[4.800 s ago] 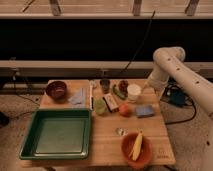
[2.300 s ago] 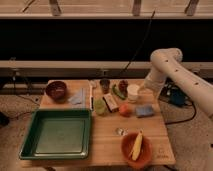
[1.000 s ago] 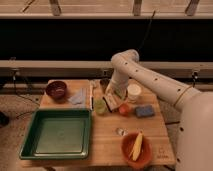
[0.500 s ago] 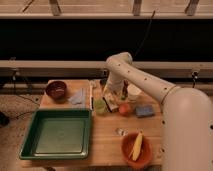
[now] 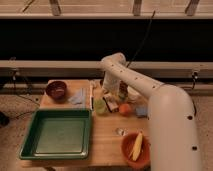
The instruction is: Wipe tray with eraser
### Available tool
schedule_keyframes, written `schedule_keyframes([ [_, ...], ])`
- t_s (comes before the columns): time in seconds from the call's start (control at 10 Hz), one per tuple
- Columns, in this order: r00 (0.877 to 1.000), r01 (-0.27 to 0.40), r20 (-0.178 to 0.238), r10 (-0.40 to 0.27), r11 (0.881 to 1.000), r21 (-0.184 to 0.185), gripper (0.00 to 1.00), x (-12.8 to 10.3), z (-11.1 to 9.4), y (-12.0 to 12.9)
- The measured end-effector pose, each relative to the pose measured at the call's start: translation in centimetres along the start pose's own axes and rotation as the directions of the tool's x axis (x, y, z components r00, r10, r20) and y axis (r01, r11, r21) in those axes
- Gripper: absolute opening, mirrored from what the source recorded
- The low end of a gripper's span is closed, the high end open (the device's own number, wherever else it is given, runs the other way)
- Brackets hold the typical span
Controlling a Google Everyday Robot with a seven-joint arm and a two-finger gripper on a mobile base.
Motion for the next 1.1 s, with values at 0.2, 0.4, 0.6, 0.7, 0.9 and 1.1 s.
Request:
schedule_keyframes([
  [0.2,1.000,-0.006,0.001,0.006,1.000,-0.029,0.62,0.6,1.0,0.1],
  [0.4,1.000,-0.011,0.006,0.011,0.999,-0.051,0.62,0.8,2.1,0.5],
  [0.6,1.000,-0.011,0.012,0.012,0.998,-0.064,0.62,0.8,2.7,0.9],
  [0.7,1.000,-0.010,0.015,0.011,0.998,-0.069,0.62,0.8,2.9,1.1],
  [0.9,1.000,0.002,0.020,0.000,0.997,-0.080,0.62,0.5,3.3,1.3],
  [1.1,1.000,0.016,0.024,-0.014,0.996,-0.092,0.55,0.0,3.8,1.2],
])
